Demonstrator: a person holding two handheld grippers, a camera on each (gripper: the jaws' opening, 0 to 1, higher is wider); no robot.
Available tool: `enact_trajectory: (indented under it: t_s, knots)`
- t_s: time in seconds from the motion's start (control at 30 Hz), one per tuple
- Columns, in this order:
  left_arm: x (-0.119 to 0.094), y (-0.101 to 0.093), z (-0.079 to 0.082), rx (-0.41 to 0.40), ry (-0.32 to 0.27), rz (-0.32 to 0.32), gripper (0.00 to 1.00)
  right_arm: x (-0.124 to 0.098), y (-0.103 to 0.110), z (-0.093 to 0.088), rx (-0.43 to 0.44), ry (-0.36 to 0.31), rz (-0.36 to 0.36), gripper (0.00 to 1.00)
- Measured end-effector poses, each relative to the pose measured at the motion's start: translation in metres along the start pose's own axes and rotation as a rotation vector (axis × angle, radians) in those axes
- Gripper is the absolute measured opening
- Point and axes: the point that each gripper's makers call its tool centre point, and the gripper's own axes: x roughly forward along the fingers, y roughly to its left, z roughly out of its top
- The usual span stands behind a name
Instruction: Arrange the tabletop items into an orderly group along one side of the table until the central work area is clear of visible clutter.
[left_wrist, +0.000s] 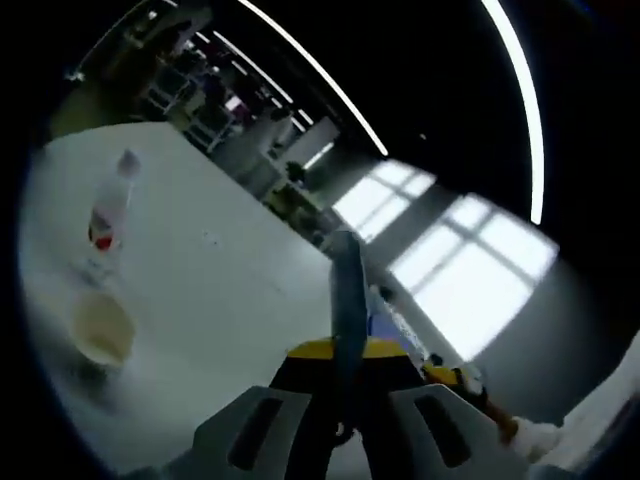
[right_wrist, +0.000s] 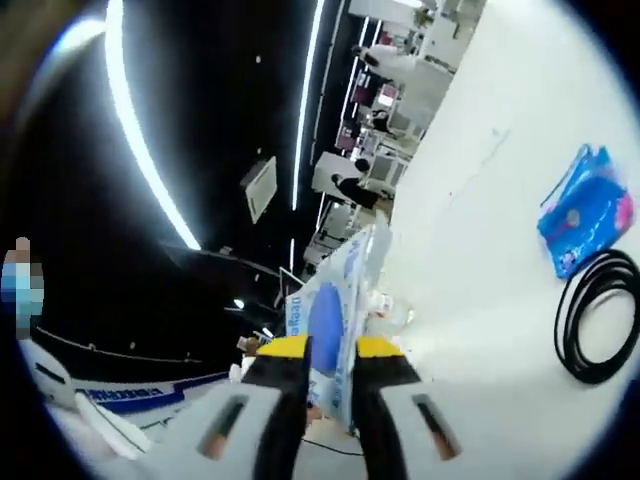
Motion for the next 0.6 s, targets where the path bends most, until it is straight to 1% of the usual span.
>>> enact_trajectory:
  t_s: [0.03, 0.07, 0.1, 0.17, 0.23, 0.27, 0.33, 0.37, 0.4, 0.47, 0.5, 0.53, 0.57, 0.6]
  knots:
    - [-0.001, 0.002, 0.0, 0.006, 0.001, 0.011, 0.0, -0.002, -0.001, 0.005, -0.013, -0.028, -0.014, 0.24]
    - [-0.002, 0.003, 0.001, 0.001, 0.001, 0.011, 0.0, -0.003, -0.002, 0.007, -0.017, -0.039, -0.017, 0.26]
    - [-0.003, 0.005, 0.003, -0.013, -0.008, 0.011, 0.0, -0.004, -0.002, 0.008, -0.015, -0.038, -0.016, 0.23]
    - [-0.004, 0.006, 0.005, -0.021, -0.024, 0.018, 0.0, -0.003, -0.004, 0.009, -0.046, -0.036, -0.02, 0.15]
    - [-0.003, 0.008, 0.007, -0.022, -0.047, 0.03, 0.0, -0.001, -0.003, 0.007, -0.063, -0.026, -0.022, 0.15]
    - [-0.003, 0.009, 0.006, -0.022, -0.048, 0.038, 0.0, -0.001, -0.005, 0.008, -0.085, -0.036, -0.034, 0.14]
    - [-0.001, 0.012, 0.003, -0.021, -0.048, 0.048, 0.0, -0.002, -0.011, 0.012, -0.158, -0.049, -0.081, 0.02]
    - [0.0, 0.014, 0.002, -0.024, -0.048, 0.051, 0.0, -0.002, -0.014, 0.013, -0.171, -0.051, -0.092, 0.01]
    - [0.002, 0.014, 0.001, -0.03, -0.047, 0.061, 0.0, -0.001, -0.018, 0.012, -0.182, -0.038, -0.122, 0.0]
    - [0.004, 0.019, -0.001, -0.019, -0.041, 0.084, 0.0, 0.002, -0.023, 0.012, -0.191, -0.026, -0.157, 0.0]
    - [0.005, 0.02, -0.001, -0.015, -0.037, 0.094, 0.0, 0.003, -0.03, 0.014, -0.216, -0.02, -0.188, 0.0]
    - [0.007, 0.024, -0.003, -0.004, -0.025, 0.116, 0.0, 0.003, -0.033, 0.013, -0.229, -0.007, -0.209, 0.0]
    - [0.007, 0.027, -0.005, 0.01, -0.011, 0.134, 0.0, 0.004, -0.041, 0.013, -0.251, 0.013, -0.248, 0.0]
    - [0.008, 0.028, -0.006, 0.018, -0.006, 0.141, 0.0, 0.005, -0.043, 0.014, -0.255, 0.017, -0.256, 0.0]
